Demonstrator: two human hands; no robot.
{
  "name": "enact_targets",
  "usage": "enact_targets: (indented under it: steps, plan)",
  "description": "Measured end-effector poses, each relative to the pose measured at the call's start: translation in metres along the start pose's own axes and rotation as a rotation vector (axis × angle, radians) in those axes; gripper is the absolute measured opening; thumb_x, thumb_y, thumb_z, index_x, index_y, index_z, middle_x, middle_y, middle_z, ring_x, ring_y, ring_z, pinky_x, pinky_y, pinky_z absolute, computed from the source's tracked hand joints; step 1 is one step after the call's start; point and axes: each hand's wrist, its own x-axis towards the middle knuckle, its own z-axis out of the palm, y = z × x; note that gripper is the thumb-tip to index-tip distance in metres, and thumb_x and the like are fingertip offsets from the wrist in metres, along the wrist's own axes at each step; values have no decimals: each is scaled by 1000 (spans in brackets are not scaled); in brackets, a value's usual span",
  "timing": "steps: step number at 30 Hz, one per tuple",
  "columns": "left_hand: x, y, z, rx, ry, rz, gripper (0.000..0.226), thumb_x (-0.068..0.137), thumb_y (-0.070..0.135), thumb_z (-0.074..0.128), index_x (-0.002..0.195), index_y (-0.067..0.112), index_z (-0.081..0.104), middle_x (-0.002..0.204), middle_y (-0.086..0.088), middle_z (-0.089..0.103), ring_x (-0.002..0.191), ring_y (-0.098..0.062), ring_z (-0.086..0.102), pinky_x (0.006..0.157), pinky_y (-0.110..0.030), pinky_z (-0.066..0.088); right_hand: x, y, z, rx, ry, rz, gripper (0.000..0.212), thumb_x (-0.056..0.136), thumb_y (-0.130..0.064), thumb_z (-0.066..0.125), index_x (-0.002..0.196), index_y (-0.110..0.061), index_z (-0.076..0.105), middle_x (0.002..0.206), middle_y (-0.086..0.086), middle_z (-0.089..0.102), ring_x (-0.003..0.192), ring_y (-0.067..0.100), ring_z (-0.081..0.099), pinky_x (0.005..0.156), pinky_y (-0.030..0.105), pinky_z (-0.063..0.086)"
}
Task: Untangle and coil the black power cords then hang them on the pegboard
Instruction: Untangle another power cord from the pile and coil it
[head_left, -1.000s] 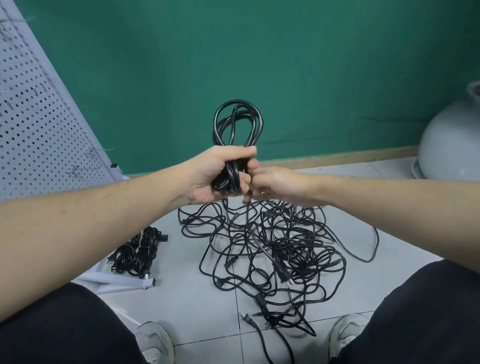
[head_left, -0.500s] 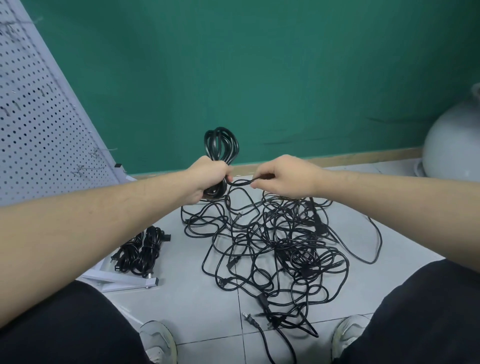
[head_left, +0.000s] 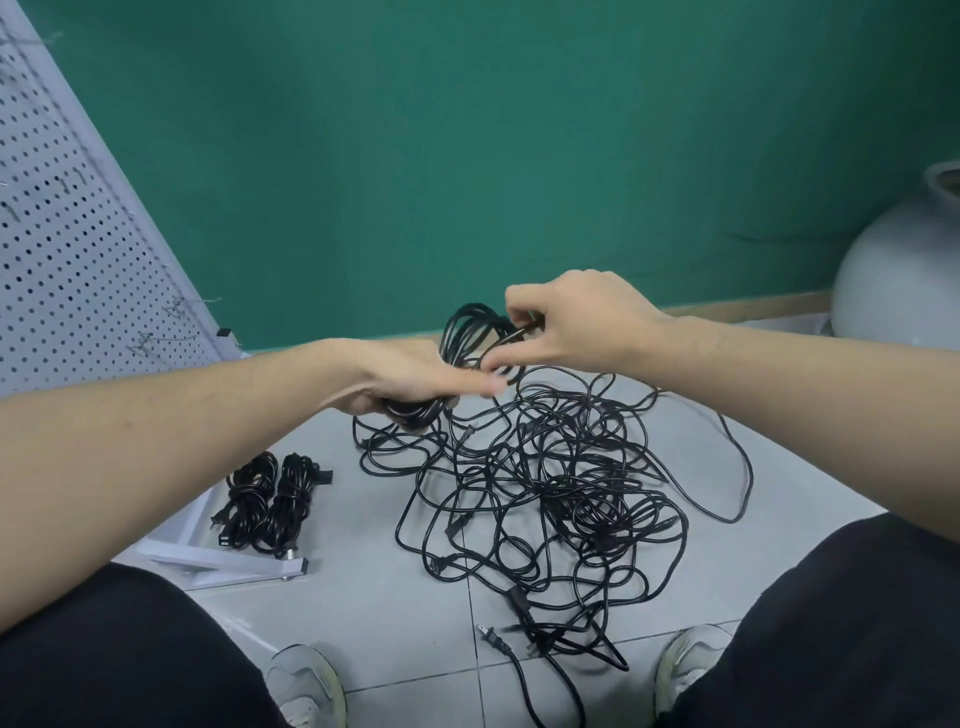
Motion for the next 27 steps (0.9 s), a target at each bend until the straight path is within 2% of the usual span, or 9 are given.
enact_targets:
  steps: [3,7,9,11,14,17,21,24,27]
  plan:
    - [-1,1,2,155,-27,-78,67,58,56,87,101,9,67,90,-3,66,77,-26,59,69,-31,51,4,-2,-6,-85,-16,-16,64,72,-86,55,69,-23,47,60,-6,55,59,16,50,57,31,35]
    - [-5,5,13,384,-60,-106,66,47,49,66,95,4,69,81,-2,60,73,-23,49,68,-32,38,2,-1,-4,193,-172,-180,30,94,-52,61,95,-23,63,85,-13,62,78,9,52,71,31,42]
    - [-7,9,21,490,-104,-110,41,67,38,69,97,10,72,82,0,60,74,-22,50,65,-30,38,1,0,-4,262,-196,-240,20,98,-41,61,104,-22,66,92,-18,60,82,2,51,78,28,44]
    - [-8,10,26,574,-94,-86,8,82,21,66,87,18,72,85,-2,64,75,-22,55,64,-30,44,4,1,-4,300,-172,-264,18,94,-43,66,102,-28,69,91,-20,62,81,0,54,78,26,45]
    - [-8,11,35,646,-128,20,4,76,19,72,73,16,73,81,-5,69,79,-26,63,73,-38,56,6,7,-1,437,-126,-149,38,71,-63,77,85,-28,69,73,-13,65,66,5,52,68,28,42]
    - [-11,17,33,575,-136,175,11,69,27,69,69,17,73,71,-7,65,72,-27,58,68,-40,53,5,20,3,590,-85,-73,43,65,-68,74,76,-26,72,70,-4,67,64,11,49,65,32,40]
    - [-22,30,21,373,-74,378,17,82,10,72,68,17,65,62,13,61,59,-3,52,61,-20,41,5,33,9,678,-39,-6,7,88,-36,74,81,-37,74,80,-22,73,75,-6,63,77,13,46]
    - [-26,34,15,201,35,393,27,88,6,77,85,26,58,60,25,61,56,6,53,58,-8,39,0,34,16,639,-89,29,20,95,-45,62,83,-32,72,77,-21,73,71,-12,61,74,12,49]
    - [-23,31,12,133,202,363,31,87,20,81,104,28,57,86,17,71,74,-3,62,67,-20,47,-3,31,20,538,-160,51,37,97,-43,56,62,-32,50,46,-27,55,52,-16,53,54,5,37]
